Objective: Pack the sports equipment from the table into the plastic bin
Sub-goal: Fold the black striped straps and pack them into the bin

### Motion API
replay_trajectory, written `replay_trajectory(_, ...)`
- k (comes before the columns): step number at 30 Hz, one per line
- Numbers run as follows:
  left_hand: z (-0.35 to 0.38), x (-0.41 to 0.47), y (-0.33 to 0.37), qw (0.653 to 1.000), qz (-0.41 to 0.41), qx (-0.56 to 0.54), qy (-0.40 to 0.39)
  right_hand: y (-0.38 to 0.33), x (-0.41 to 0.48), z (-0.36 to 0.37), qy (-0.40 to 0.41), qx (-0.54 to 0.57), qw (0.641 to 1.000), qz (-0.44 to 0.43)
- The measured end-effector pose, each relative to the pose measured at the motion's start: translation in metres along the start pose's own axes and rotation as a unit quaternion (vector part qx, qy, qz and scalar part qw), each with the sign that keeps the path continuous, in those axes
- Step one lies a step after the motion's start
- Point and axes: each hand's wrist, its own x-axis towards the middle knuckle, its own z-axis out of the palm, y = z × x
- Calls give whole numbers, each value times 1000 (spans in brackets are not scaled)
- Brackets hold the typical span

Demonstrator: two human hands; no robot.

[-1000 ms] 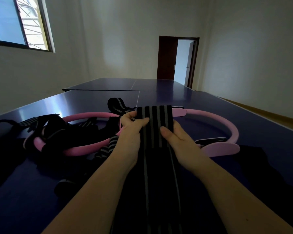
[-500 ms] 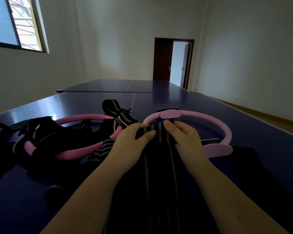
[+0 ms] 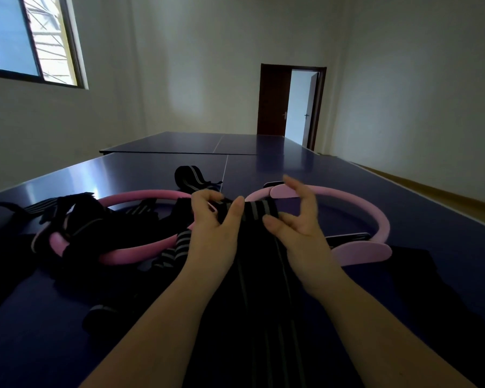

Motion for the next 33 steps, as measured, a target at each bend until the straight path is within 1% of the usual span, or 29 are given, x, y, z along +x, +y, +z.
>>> replay_trajectory(2, 1, -4, 0, 996, -20, -49, -72, 0, 2, -2, 79, 1, 997, -18)
replay_trajectory(3, 2, -7, 1, 992, -18, -40, -116, 0, 4, -5, 119, 7, 993, -19)
replay_trajectory(5, 4, -12, 0, 983, 26, 45, -178, -1, 6, -9, 167, 27, 986, -10)
replay_trajectory(6, 4, -13, 0, 978, 48, 89, -182, -1, 7, -10, 173, 39, 984, -5)
replay_trajectory(8, 4, -10, 2, 980, 49, 121, -148, -3, 7, -13, 146, 76, 986, 9)
replay_trajectory(9, 2, -7, 3, 986, 33, 111, -121, -4, 7, -13, 113, 107, 988, 17)
replay_trajectory(11, -2, -1, 4, 996, -6, 50, -75, -6, 5, -13, 34, 146, 988, 33)
replay_trajectory(12, -4, 0, 4, 998, -24, 14, -65, -6, 4, -11, 6, 129, 991, 40)
replay_trajectory(13, -4, 0, 4, 997, -40, -20, -63, -5, 5, -11, -2, 83, 996, 38)
replay_trajectory(15, -5, 0, 7, 992, -68, -81, -75, -5, 4, -10, 35, -41, 998, 12)
replay_trajectory(17, -5, -1, 8, 988, -68, -102, -91, -4, 4, -9, 89, -112, 990, -19)
replay_trajectory(18, -3, -3, 9, 990, -56, -84, -97, -5, 4, -10, 104, -112, 988, -27)
replay_trajectory(20, -1, -4, 5, 995, 11, 35, -93, -5, 2, -10, 117, -85, 989, -27)
replay_trajectory(21, 1, -4, 2, 989, 43, 104, -91, -5, 1, -9, 115, -78, 990, -18)
replay_trajectory(22, 1, -5, 0, 982, 61, 150, -95, -4, 1, -8, 111, -77, 991, -8)
replay_trajectory(23, 2, -5, -3, 978, 59, 168, -107, -3, 1, -8, 110, -71, 991, 4)
replay_trajectory(25, 3, -6, -5, 980, 33, 141, -140, -4, 1, -6, 105, -17, 994, 34)
replay_trajectory(27, 6, -9, -3, 983, 29, 74, -164, -7, -1, -5, 90, 65, 992, 52)
replay_trajectory(29, 8, -11, 0, 988, 21, 5, -150, -12, -4, -5, 53, 107, 991, 57)
replay_trajectory(31, 7, -11, 2, 991, -12, -61, -121, -12, -3, -4, 24, 92, 994, 60)
replay_trajectory(33, 5, -7, 3, 989, -59, -111, -76, -11, -3, 0, 14, 16, 997, 75)
